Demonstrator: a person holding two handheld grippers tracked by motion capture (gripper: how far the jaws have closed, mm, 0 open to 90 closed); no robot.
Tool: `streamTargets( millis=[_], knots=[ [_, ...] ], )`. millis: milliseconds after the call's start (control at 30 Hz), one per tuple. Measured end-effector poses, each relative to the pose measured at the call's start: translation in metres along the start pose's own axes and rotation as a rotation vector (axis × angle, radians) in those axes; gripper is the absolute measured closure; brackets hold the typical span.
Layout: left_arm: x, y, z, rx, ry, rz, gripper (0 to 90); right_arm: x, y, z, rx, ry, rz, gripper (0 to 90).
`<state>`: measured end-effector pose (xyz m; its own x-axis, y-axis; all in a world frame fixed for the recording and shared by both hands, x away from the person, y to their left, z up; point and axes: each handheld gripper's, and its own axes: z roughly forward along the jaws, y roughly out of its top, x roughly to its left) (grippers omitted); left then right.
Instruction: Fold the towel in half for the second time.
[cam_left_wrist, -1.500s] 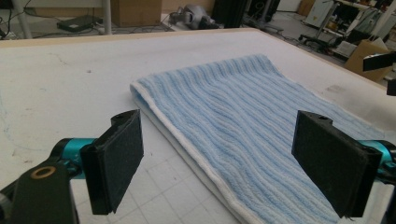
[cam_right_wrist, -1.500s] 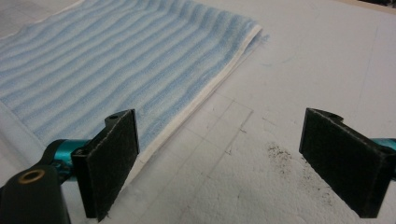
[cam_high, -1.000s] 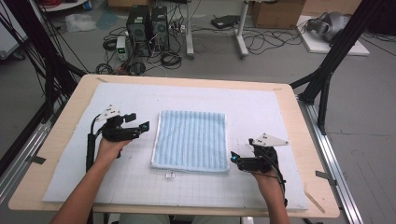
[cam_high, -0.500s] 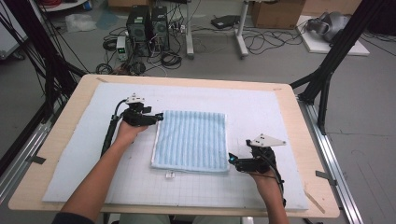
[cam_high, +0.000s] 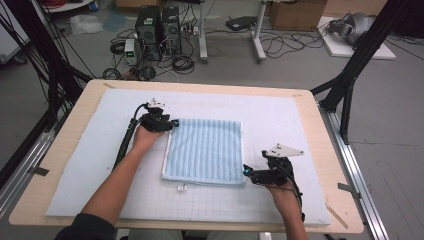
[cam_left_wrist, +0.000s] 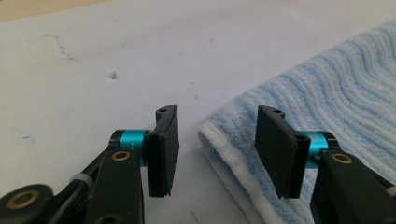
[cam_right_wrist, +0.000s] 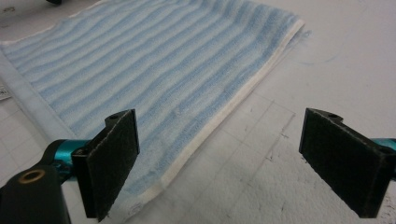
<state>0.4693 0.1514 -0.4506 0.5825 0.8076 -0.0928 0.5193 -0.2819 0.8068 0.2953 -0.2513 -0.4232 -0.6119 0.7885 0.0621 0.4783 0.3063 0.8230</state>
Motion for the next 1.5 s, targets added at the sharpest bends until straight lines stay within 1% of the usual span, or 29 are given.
streamTargets(
  millis=[67, 133, 233, 333, 367, 467, 533, 633, 667, 767, 867, 933, 967, 1000, 1067, 1100, 1167, 1233, 1267, 1300, 1333, 1367, 1400, 1433, 1467, 1500],
  knots=[
    [-0.002, 0.001, 0.001, 0.014, 0.003, 0.023, 57.6, 0.0, 0.001, 0.002, 0.001, 0.002, 0.0, 11.3],
    [-0.003, 0.001, 0.001, 0.016, 0.002, 0.039, 64.4, 0.001, 0.002, 0.004, 0.003, 0.003, -0.001, 11.3],
    [-0.004, 0.0, 0.002, 0.018, 0.003, 0.047, 74.9, 0.0, 0.006, 0.009, 0.011, 0.007, -0.008, 11.3],
    [-0.006, 0.0, 0.002, 0.017, -0.003, 0.063, 80.9, -0.003, 0.014, 0.018, 0.02, 0.003, -0.012, 11.3],
    [-0.005, 0.0, 0.001, 0.016, -0.007, 0.062, 82.2, -0.004, 0.018, 0.022, 0.026, 0.0, -0.02, 11.3],
    [-0.004, 0.0, 0.001, 0.013, -0.013, 0.048, 84.4, -0.011, 0.032, 0.037, 0.05, -0.009, -0.02, 11.2],
    [-0.004, 0.0, 0.001, 0.011, -0.017, 0.046, 85.0, -0.018, 0.041, 0.049, 0.064, 0.0, -0.014, 11.2],
    [-0.003, 0.0, 0.001, 0.01, -0.021, 0.04, 85.3, -0.031, 0.053, 0.067, 0.083, 0.006, 0.029, 11.3],
    [-0.003, 0.0, 0.001, 0.011, -0.022, 0.039, 85.4, -0.035, 0.056, 0.073, 0.097, -0.004, 0.034, 11.3],
    [-0.002, 0.0, 0.001, 0.008, -0.028, 0.034, 85.4, -0.046, 0.062, 0.087, 0.111, -0.037, 0.061, 12.0],
    [-0.002, 0.0, 0.0, 0.011, -0.025, 0.039, 85.4, -0.054, 0.065, 0.1, 0.12, -0.053, 0.083, 19.2],
    [-0.002, 0.0, 0.0, 0.009, -0.029, 0.033, 85.5, -0.058, 0.066, 0.111, 0.144, -0.066, 0.101, 20.5],
    [-0.002, 0.0, 0.0, 0.013, -0.031, 0.029, 85.5, -0.06, 0.067, 0.115, 0.148, -0.063, 0.111, 23.8],
    [-0.002, 0.0, 0.0, 0.01, -0.035, 0.025, 85.7, -0.061, 0.068, 0.118, 0.138, -0.068, 0.112, 27.0],
    [-0.001, 0.0, 0.0, 0.009, -0.035, 0.005, 85.8, -0.06, 0.071, 0.124, 0.145, -0.087, 0.124, 29.2],
    [-0.001, -0.001, 0.0, 0.009, -0.034, 0.0, 85.9, -0.06, 0.072, 0.127, 0.152, -0.102, 0.12, 32.1],
    [-0.001, -0.001, 0.0, 0.013, -0.033, -0.007, 85.8, -0.061, 0.073, 0.132, 0.164, -0.095, 0.121, 36.4],
    [-0.001, -0.001, 0.0, 0.013, -0.032, -0.017, 85.9, -0.06, 0.074, 0.136, 0.166, -0.099, 0.135, 43.5],
    [-0.001, -0.001, 0.0, 0.012, -0.033, -0.022, 85.9, -0.059, 0.075, 0.137, 0.166, -0.106, 0.131, 46.5],
    [-0.001, -0.001, 0.0, 0.016, -0.034, -0.027, 85.8, -0.059, 0.075, 0.138, 0.165, -0.114, 0.134, 51.4],
    [0.0, -0.001, 0.0, 0.013, -0.036, -0.034, 85.9, -0.059, 0.076, 0.138, 0.166, -0.124, 0.139, 54.4],
    [-0.001, -0.001, 0.0, 0.01, -0.034, -0.048, 85.9, -0.06, 0.076, 0.138, 0.162, -0.126, 0.153, 58.6],
    [-0.001, -0.001, -0.001, 0.011, -0.033, -0.052, 85.9, -0.06, 0.076, 0.139, 0.157, -0.122, 0.161, 63.6],
    [-0.001, -0.002, -0.001, 0.008, -0.03, -0.059, 86.1, -0.06, 0.076, 0.139, 0.155, -0.122, 0.152, 65.8],
    [-0.002, -0.002, -0.001, 0.006, -0.027, -0.068, 86.3, -0.06, 0.076, 0.14, 0.157, -0.12, 0.161, 72.3],
    [-0.002, -0.002, -0.001, 0.007, -0.023, -0.072, 86.5, -0.059, 0.077, 0.14, 0.15, -0.103, 0.157, 77.4]
  ],
)
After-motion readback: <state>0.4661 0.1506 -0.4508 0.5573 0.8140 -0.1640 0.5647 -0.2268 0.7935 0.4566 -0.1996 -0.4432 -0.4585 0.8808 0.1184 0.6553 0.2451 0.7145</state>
